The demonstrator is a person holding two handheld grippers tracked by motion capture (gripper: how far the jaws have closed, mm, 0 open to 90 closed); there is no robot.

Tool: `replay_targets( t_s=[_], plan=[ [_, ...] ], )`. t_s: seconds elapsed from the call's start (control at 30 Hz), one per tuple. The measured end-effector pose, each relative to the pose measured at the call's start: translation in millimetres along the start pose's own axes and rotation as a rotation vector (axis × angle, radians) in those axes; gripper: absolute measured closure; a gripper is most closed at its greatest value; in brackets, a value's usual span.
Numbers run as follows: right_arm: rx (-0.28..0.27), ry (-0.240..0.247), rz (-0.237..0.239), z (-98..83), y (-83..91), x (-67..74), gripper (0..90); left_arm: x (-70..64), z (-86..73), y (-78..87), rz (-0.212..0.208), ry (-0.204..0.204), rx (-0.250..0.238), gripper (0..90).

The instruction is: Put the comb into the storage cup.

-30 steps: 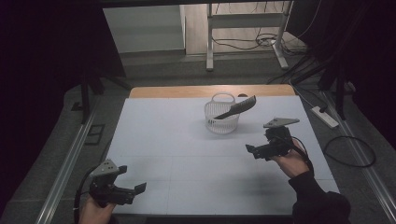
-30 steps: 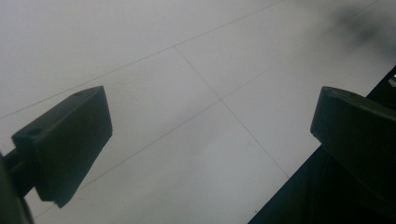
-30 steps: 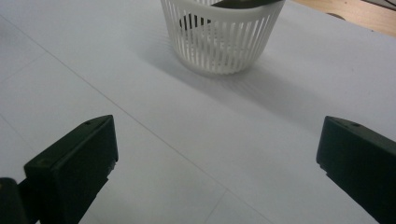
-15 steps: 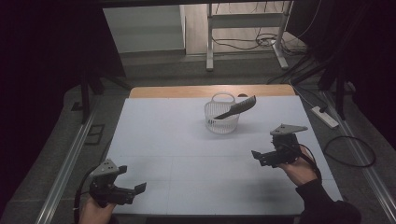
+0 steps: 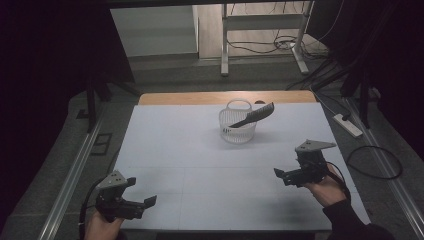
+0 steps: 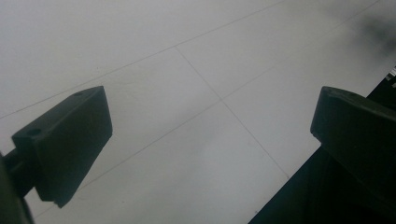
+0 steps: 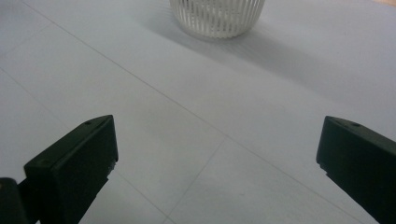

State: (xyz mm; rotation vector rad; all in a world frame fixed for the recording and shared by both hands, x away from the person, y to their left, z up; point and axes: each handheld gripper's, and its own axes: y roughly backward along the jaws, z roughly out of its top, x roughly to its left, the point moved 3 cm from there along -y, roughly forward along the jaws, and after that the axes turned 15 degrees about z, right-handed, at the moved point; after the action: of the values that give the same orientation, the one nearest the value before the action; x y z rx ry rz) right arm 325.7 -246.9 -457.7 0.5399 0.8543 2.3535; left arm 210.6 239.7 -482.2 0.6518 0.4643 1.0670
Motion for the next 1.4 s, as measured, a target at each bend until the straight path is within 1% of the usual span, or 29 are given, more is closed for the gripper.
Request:
replay_targets(
  t_s=[0.3, 0.63, 1.1, 1.4],
  plan=[
    [0.002, -0.001, -0.001, -9.4, 7.7, 2.7, 0.0, 0.5, -0.1, 0.2, -0.001, 0.004, -0.002, 0.0],
    [-0.001, -0.021, -0.006, -22.6, 18.6, 4.1, 0.0, 0.8, -0.1, 0.3, -0.001, 0.006, -0.001, 0.0],
    [-0.025, -0.043, -0.029, -37.4, 37.0, 4.9, 0.0, 2.0, -0.3, 1.1, 0.001, 0.019, -0.008, 0.0],
    [-0.043, -0.065, -0.050, -48.5, 51.4, 6.0, 0.0, 2.7, -0.5, 2.5, 0.016, 0.025, -0.019, 0.0]
  ],
)
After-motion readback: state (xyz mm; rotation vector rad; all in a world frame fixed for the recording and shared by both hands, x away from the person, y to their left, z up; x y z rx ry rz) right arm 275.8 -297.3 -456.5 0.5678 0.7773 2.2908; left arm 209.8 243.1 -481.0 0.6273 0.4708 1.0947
